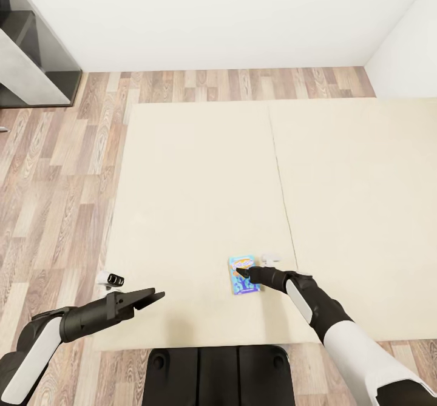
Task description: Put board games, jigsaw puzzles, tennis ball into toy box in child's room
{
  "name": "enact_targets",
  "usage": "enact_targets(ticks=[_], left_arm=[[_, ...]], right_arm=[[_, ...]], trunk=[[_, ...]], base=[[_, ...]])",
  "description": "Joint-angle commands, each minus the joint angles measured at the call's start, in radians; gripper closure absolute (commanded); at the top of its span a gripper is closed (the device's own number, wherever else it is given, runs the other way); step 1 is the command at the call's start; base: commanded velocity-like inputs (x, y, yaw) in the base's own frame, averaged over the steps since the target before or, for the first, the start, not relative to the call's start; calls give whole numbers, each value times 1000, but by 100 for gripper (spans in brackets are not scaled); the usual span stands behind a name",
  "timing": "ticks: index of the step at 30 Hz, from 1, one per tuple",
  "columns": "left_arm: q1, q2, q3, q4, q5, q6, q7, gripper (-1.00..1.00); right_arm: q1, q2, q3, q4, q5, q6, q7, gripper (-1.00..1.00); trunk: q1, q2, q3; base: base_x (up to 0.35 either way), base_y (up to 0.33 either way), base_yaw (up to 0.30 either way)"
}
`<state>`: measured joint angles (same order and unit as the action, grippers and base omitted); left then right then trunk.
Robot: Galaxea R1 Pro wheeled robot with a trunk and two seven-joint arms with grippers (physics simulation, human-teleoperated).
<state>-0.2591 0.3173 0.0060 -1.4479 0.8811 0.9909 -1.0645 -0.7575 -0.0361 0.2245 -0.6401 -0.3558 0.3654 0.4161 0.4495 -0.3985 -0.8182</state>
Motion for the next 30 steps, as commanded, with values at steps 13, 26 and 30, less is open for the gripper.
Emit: enact_targets(ticks=[13,26,30], left_arm=[[-1,0,0,0,1,5,-2,-100],[-1,0,0,0,1,5,-2,-100],[-1,0,0,0,1,5,-2,-100]], right_arm=[[0,-1,4,-2,-8,4,0,-100],[0,2,4,-1,-8,4,0,-100],[0,2,4,-2,-8,4,0,-100]], trunk=[[1,-1,-1],[1,-1,-1],[1,-1,-1]], base=[[0,53,0],[0,45,0],[0,46,0]])
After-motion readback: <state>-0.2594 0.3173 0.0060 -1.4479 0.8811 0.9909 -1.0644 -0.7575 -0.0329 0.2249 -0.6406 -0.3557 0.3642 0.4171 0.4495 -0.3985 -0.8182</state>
